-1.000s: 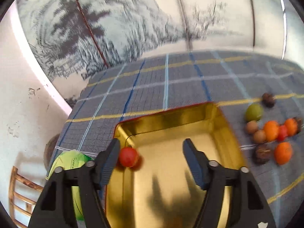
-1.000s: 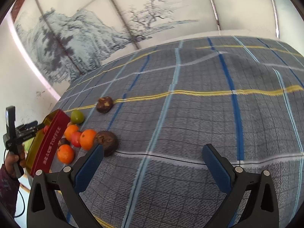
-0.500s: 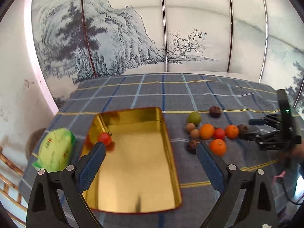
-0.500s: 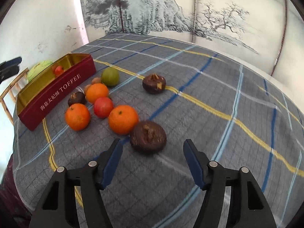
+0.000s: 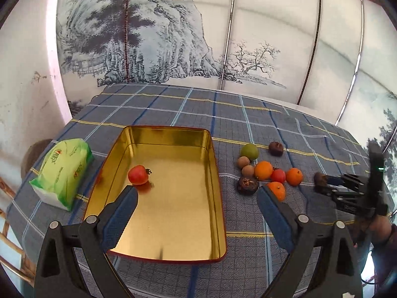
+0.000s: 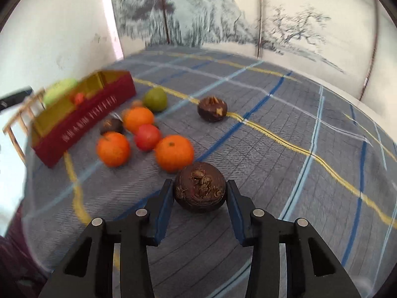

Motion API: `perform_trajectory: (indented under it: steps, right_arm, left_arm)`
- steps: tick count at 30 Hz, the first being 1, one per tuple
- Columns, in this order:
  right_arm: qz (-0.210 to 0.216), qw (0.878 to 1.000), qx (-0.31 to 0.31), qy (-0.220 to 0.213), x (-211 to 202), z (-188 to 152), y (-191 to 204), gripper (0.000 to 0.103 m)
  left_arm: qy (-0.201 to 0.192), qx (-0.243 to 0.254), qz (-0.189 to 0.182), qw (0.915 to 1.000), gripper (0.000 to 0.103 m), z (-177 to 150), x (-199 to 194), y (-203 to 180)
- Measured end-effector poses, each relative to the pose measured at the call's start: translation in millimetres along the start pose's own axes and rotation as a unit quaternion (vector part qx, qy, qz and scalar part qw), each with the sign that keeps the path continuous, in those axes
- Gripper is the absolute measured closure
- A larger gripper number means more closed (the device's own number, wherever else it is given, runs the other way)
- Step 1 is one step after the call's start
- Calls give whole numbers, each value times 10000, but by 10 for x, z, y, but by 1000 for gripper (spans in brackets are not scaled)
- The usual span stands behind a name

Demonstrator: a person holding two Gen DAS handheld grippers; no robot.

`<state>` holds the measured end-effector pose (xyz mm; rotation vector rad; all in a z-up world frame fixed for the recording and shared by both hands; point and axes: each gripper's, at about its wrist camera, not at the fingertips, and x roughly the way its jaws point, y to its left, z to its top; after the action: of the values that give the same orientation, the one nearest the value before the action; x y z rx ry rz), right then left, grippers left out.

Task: Organize fruits
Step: 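Grasp the brown dried fruit with the right gripper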

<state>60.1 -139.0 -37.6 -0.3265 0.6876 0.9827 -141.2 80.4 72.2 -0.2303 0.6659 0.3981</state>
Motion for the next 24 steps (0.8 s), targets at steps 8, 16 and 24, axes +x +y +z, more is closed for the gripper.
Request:
perform_trajectory:
  steps: [8, 16, 24]
  right_arm:
    - [372, 9985, 192, -346, -314, 116, 256, 60]
    - [785, 9958, -178, -439, -286, 497, 742, 60]
    - [1074, 9912, -651, -423, -82, 900, 1263, 60]
  left_arm:
    - [-111, 182, 267, 9994, 8, -62, -103, 1]
    - [-34, 207, 500, 9985, 7, -119, -145, 79]
    - [13, 127, 696, 9975, 7, -178, -200, 241]
